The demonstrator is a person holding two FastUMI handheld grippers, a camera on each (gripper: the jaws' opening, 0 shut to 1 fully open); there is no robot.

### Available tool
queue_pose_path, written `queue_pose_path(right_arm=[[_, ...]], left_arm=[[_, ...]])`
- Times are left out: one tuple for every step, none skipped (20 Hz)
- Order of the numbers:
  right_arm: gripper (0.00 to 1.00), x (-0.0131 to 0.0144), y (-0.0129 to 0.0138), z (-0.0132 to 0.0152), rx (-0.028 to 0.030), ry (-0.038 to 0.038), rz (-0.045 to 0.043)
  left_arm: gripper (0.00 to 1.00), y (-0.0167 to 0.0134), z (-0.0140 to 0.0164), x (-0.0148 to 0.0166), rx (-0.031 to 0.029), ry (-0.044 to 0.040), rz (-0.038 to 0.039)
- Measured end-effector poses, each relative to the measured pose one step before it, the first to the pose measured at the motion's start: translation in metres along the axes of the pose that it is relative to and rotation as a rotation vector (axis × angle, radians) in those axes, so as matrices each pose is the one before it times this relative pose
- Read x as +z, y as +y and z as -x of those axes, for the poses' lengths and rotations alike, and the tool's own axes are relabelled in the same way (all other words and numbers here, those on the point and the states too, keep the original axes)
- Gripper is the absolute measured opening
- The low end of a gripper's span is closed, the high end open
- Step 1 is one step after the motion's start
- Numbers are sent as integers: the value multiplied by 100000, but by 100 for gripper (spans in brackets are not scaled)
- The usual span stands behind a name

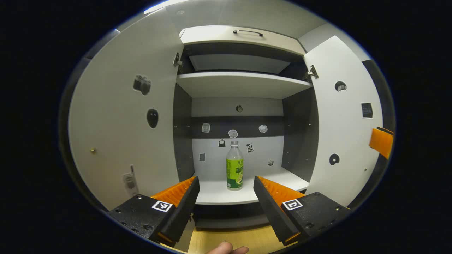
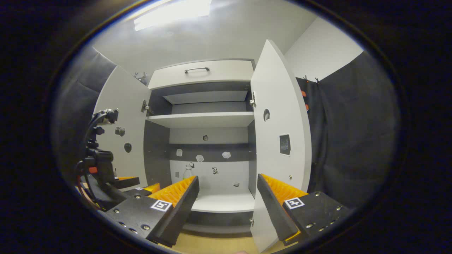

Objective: Grasp the bottle in the cabinet with the left hand and place it on the coaster, then close the right door with the right hand and the left door with the left hand.

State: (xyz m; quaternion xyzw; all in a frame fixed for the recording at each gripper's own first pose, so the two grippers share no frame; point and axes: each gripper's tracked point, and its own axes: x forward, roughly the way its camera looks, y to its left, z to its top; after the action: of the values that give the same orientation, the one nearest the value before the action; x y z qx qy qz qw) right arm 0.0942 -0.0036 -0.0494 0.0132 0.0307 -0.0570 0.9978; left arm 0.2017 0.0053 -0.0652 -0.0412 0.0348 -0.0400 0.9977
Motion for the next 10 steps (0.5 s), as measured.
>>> queue_pose_path(right_arm=[[99,-52,9,-186,-180,69,-637],[99,20,94,-49,-185,-175,-506],[96,-174,-24,-133,-124,37,-654],[96,-74,107,1,35,209,-717],[96,-14,108,-11,103,121,-485],[96,-150,87,-38,336,-97,-76],[99,-150,54,-117,-67,277,22],[96,-392,-55,-150,-603,982,-68],[100,-538,43,10,-382,1322,240],[100,-448,13,19,-565,1389,578]], left_arm=[[97,20,-1471,-487,-69,504,789],[97,8,-1551,-702,-15,962,874],[97,-161,-1612,-682,-546,690,1101],[98,-226,-1607,-712,-532,1081,841],[98,-243,-1653,-611,-934,544,554],[98,-58,-1486,-558,208,502,334],[98,70,-1615,-429,553,49,183],[98,-52,-1580,-611,730,116,678],[98,-149,-1454,-462,278,56,-11],[98,-407,-1345,-652,-212,353,-318]])
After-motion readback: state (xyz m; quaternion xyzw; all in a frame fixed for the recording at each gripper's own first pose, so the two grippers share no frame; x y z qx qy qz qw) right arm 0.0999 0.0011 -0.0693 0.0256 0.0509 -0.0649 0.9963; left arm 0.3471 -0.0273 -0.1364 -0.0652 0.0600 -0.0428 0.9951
